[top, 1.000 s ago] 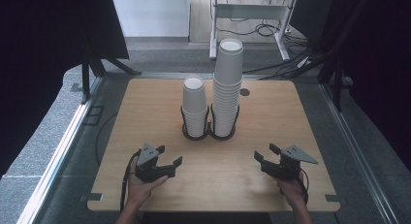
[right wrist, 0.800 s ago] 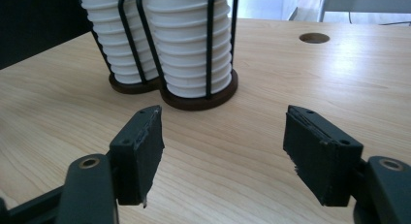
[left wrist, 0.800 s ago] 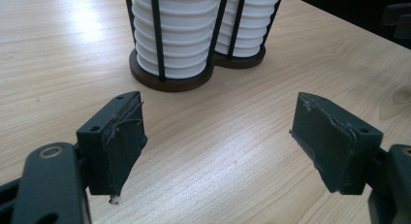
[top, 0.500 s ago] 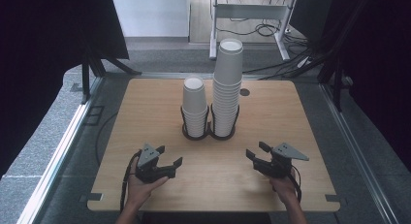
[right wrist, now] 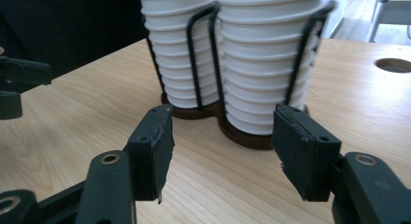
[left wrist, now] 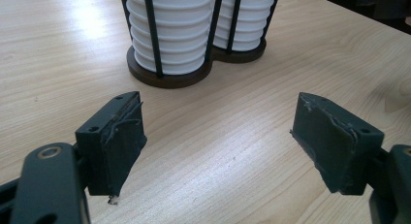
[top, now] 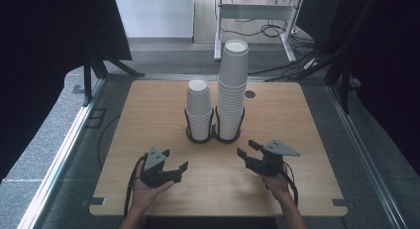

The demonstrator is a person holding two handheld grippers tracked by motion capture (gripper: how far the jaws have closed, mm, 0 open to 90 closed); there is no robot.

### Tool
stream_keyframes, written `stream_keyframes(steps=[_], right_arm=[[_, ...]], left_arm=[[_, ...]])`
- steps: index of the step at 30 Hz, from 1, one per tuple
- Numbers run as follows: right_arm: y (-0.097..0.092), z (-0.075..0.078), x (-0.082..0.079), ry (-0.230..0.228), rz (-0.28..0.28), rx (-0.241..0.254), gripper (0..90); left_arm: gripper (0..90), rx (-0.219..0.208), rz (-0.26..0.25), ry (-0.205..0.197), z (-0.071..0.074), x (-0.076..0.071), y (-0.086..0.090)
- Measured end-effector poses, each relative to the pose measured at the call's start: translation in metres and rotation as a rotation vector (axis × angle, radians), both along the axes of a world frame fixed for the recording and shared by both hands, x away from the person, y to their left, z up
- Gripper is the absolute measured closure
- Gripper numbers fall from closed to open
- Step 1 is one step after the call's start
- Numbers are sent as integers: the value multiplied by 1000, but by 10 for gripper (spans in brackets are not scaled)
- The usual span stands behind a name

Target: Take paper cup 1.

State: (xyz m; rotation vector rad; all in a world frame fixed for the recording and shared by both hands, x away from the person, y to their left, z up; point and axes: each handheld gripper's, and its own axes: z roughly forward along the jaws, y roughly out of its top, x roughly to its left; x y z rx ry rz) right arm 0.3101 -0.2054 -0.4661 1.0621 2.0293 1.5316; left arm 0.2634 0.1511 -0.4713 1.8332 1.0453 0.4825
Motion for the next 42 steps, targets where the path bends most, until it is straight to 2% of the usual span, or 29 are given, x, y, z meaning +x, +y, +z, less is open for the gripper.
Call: stream_keyframes(steps=[8,12,13,19,33,38,42], right_arm=[[15,0,8,-14,44,4,480],[23,2,13,-14,72,19,514],[26,4,15,-14,94,30,536],[33,4,18,-21,123,58,616],[45,2,23,-23,168,42,803],[52,4,32,-21,194,31,867],[61,7,43,-24,204,63,892]], left_arm=[[193,10,-2,6,-1,1,-1],[193,12,0,9,-2,2,-2],[193,15,-2,9,-2,1,-3],[193,14,-6,13,-3,1,-4],[190,11,13,15,0,1,5],[191,13,9,8,3,2,6],[190,11,18,12,3,2,8]])
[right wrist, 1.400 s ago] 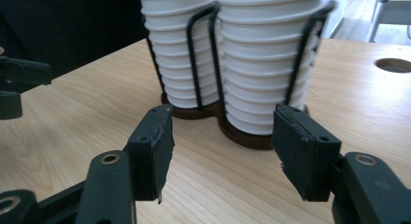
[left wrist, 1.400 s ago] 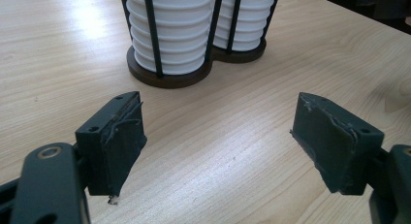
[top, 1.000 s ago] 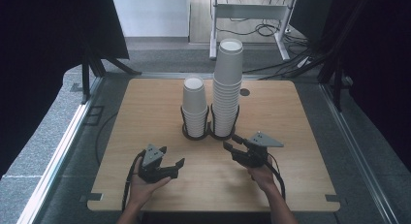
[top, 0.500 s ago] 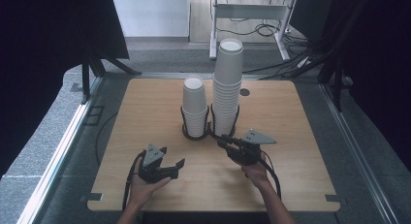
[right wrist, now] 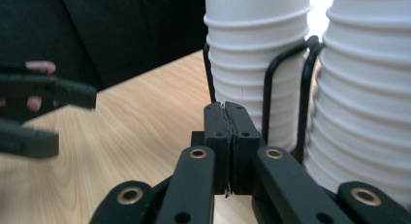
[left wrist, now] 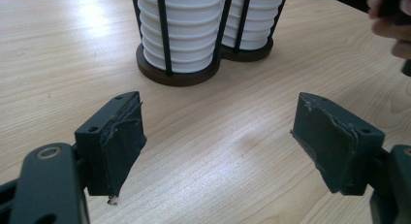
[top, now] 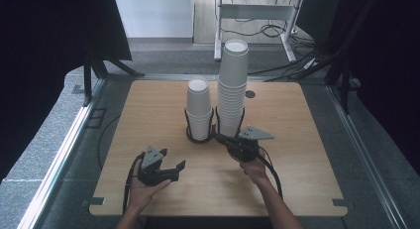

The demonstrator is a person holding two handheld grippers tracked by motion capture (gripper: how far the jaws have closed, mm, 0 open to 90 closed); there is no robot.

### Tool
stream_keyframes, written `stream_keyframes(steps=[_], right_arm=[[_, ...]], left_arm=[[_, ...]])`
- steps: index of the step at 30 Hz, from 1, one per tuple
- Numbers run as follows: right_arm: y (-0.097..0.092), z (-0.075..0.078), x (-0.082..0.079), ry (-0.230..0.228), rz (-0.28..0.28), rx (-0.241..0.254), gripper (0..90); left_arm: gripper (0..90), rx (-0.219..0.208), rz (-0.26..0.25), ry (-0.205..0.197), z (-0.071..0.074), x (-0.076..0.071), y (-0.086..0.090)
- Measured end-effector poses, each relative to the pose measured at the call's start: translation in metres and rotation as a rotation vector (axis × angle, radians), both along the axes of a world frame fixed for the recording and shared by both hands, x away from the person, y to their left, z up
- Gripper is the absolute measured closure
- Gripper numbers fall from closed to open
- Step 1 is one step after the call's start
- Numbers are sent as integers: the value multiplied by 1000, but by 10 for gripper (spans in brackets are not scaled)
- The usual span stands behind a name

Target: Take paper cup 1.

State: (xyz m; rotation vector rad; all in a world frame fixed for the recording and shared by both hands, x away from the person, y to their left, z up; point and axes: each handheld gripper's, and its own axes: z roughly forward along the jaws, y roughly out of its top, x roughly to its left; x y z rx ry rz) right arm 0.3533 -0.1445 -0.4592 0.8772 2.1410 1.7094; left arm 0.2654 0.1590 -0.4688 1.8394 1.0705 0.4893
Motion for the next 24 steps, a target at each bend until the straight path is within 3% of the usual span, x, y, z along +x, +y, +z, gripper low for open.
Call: stream_keyframes(steps=[11,18,24], right_arm=[[30,7,28,10,1,2,895],[41,11,37,1,-1,-10,895],[44,8,45,21,-14,-4,895]], left_arm=[[183,-18,2,9,-2,0,-2],[177,-38,0,11,-2,0,-2],[177,-45,-1,7,-2,1,-1]])
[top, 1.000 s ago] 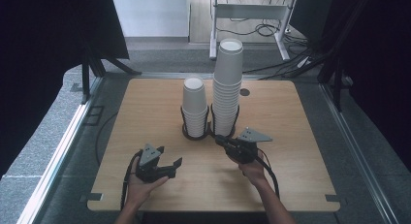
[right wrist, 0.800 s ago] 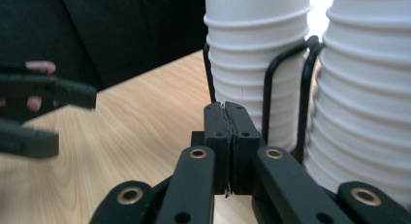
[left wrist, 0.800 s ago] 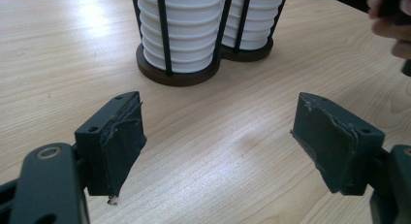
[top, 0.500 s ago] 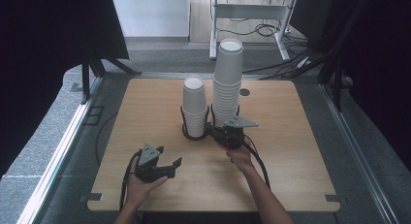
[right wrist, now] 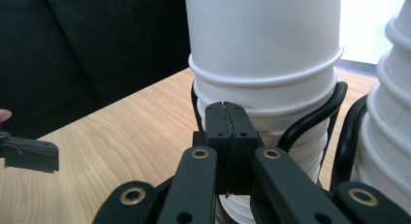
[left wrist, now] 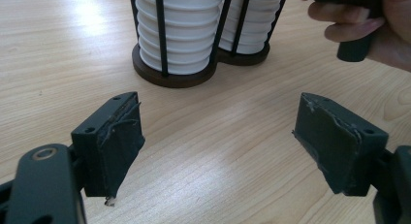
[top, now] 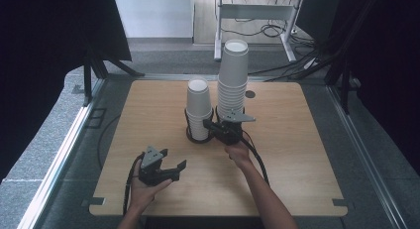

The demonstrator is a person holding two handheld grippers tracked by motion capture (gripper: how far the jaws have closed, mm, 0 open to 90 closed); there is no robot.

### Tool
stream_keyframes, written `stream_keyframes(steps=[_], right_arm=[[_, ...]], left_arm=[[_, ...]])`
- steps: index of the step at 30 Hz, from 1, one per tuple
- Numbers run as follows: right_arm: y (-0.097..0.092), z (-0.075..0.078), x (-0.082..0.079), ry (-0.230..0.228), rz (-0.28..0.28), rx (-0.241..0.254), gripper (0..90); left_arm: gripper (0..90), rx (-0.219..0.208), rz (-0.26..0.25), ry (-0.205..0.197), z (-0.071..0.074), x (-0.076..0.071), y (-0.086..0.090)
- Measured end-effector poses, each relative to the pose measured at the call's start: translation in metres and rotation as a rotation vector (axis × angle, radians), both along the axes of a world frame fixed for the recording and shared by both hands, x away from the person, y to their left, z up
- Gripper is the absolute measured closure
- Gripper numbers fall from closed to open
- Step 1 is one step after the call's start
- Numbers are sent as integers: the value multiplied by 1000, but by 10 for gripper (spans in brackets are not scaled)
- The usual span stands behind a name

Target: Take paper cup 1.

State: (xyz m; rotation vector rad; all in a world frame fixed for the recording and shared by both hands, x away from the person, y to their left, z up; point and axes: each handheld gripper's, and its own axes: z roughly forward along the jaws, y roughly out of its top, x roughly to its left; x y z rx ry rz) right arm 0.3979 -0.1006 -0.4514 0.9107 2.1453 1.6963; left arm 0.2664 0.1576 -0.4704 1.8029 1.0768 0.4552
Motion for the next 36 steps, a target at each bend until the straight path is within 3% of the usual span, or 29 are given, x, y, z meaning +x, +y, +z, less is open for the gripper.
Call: stream_keyframes(steps=[4,23,29,36], right_arm=[[1,-2,4,10,3,17,895],[5,6,4,-16,2,-21,894],[2,3,5,-6,3,-29,893],[0,3,6,6,4,-31,893]], left_arm=[[170,2,7,0,-1,0,0],[163,8,9,2,-3,0,-1],[151,-27,9,-12,8,2,1],[140,-72,2,-35,27,15,-5]])
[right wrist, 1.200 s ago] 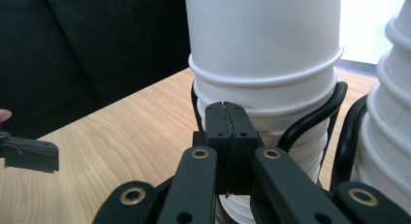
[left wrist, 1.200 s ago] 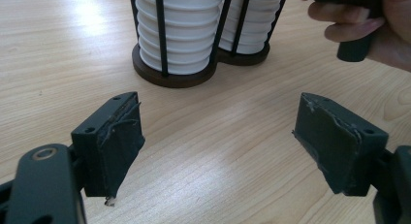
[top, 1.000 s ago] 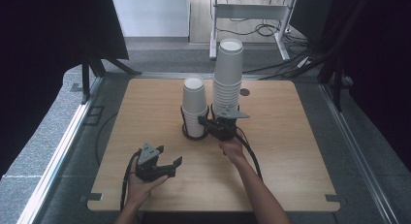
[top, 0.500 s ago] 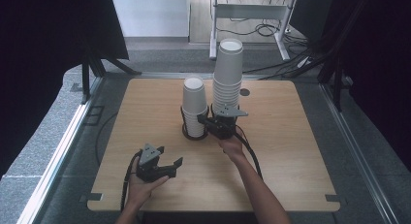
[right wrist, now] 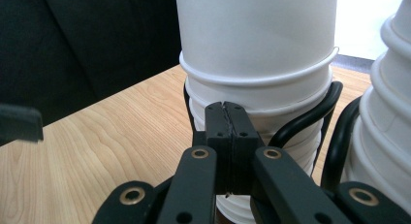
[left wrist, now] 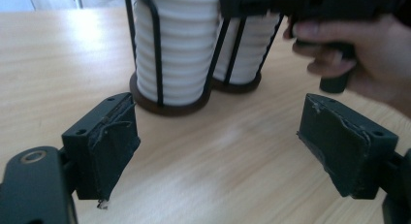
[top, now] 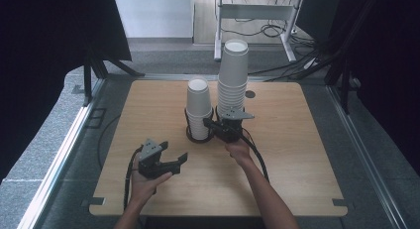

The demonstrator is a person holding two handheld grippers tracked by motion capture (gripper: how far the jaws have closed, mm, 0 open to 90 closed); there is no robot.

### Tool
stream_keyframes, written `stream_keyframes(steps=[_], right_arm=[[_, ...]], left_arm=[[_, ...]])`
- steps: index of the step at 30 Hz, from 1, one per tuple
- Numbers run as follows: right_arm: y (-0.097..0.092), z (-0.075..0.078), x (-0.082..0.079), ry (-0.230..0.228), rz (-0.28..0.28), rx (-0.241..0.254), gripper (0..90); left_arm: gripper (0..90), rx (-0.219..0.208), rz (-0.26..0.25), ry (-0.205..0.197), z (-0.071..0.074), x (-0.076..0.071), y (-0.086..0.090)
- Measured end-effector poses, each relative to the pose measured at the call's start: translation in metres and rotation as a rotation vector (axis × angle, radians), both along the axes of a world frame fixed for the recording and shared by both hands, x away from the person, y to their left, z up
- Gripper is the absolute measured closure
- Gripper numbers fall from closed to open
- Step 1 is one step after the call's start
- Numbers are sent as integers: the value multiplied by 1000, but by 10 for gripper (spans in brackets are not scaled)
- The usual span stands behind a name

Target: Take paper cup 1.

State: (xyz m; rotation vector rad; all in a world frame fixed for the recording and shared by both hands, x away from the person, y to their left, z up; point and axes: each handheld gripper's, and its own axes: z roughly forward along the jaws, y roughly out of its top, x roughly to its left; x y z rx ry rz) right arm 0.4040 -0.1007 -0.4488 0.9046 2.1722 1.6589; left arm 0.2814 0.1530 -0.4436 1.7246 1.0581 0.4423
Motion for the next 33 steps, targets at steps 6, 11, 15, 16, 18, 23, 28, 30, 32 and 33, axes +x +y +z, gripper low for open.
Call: stream_keyframes(steps=[6,11,15,16,18,23,28,30,32,33], right_arm=[[0,0,1,2,2,-1,893],[2,0,1,2,5,-8,893],[3,-1,1,1,9,-10,893],[4,-2,2,2,11,-8,893],[5,-3,2,6,13,-7,893],[6,-4,2,5,13,-13,893],[7,-7,3,17,1,-19,885],[7,-7,3,15,3,-16,885],[7,-6,2,12,10,-10,885],[7,-6,1,2,15,-12,885]], left_arm=[[110,-21,-8,-14,18,20,-9],[91,-20,5,-34,35,37,-9],[90,-23,4,-38,50,52,-8],[90,-21,4,-40,52,54,-8],[90,-13,3,-44,57,59,-10],[90,10,6,-39,63,73,-14],[90,17,9,-36,64,78,-17],[90,24,10,-38,64,81,-17],[90,28,16,-39,64,82,-18],[90,25,17,-37,65,84,-18]])
